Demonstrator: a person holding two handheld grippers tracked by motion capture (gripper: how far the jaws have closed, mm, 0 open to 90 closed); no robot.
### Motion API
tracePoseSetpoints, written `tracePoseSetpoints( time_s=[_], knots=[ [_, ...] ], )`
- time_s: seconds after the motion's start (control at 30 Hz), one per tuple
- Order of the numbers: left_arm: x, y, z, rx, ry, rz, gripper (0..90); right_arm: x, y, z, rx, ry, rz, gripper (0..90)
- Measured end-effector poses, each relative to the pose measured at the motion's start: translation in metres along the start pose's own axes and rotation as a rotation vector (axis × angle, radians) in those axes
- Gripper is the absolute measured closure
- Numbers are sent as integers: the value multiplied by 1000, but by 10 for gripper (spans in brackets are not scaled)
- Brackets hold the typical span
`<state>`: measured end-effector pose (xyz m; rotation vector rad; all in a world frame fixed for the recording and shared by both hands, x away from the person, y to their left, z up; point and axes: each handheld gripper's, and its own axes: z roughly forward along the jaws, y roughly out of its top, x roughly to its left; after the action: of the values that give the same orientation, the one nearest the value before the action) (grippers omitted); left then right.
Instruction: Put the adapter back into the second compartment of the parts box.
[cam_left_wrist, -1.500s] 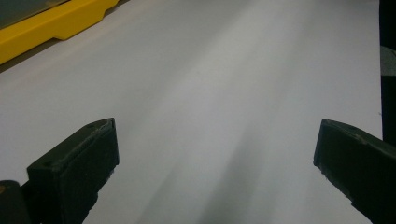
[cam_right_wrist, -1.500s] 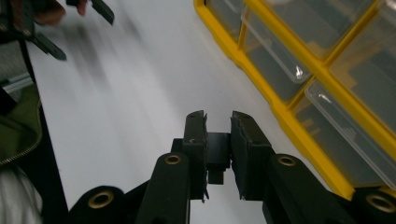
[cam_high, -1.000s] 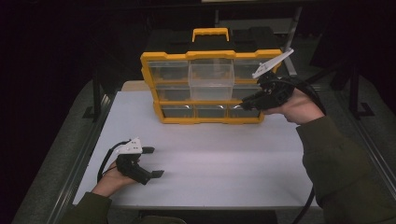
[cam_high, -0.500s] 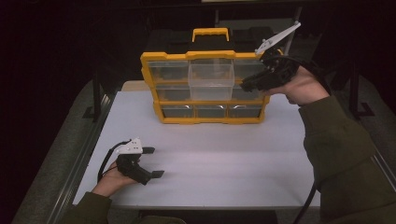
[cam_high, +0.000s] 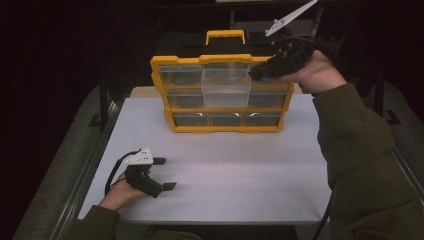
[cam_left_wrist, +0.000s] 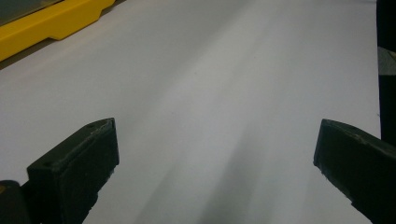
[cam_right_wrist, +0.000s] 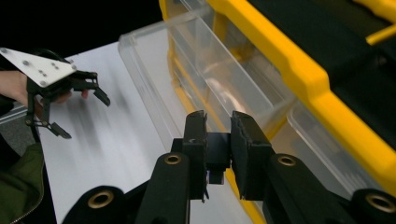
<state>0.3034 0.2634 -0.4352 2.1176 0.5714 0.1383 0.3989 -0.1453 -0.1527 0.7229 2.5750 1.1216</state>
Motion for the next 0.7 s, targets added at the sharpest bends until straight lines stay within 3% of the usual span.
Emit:
tracePoseSetpoints(
  time_s=[0.4,0.7],
  knots=[
    [0,0,1,3,-1,-4,0,-1,18,17,-18,34,-8,750],
    [-1,0,0,0,-4,-1,0,-1,26,39,7,51,-9,749]
  ],
)
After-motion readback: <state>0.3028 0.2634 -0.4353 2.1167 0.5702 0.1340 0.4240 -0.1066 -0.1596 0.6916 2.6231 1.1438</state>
